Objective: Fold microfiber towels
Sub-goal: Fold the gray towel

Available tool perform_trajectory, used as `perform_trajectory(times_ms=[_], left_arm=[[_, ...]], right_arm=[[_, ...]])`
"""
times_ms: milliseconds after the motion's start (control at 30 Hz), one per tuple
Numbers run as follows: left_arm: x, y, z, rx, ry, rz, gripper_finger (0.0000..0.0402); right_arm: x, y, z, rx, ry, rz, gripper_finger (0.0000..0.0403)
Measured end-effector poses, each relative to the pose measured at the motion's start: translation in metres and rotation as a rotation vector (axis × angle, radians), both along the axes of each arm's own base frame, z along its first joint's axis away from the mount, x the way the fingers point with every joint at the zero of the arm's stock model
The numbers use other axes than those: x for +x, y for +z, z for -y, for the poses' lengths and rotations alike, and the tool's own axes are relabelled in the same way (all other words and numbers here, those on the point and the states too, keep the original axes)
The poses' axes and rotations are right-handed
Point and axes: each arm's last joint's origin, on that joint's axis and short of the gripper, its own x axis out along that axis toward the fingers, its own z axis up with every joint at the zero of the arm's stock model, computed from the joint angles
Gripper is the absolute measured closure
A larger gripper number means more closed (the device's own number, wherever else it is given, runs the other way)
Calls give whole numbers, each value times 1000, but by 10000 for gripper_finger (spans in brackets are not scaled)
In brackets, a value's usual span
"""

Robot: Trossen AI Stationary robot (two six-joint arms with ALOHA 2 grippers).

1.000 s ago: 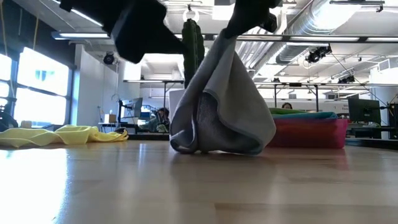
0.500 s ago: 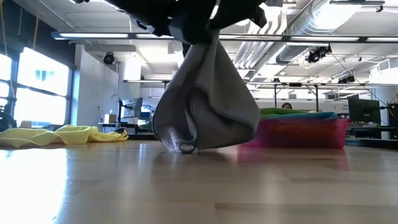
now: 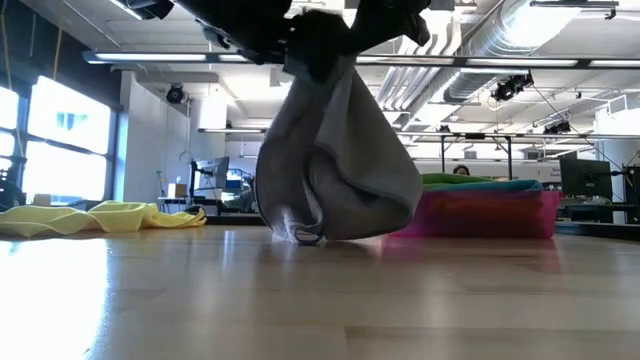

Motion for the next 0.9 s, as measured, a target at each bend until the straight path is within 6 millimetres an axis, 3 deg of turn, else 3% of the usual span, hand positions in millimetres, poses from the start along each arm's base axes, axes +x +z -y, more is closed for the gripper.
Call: perform_trajectory(times_ms=[167,600,900], left_arm=[[-9,-6,11,81,152,-119,202],[-30,-36,22,122,102,-218,202],[-40,-48,24,4,2,-219,202]], right_arm=[[-3,-3,0,-5,-2,-42,399],[-4,-4,-2,56,54,-64,399],[-4,-4,-2,56,54,-64,399]])
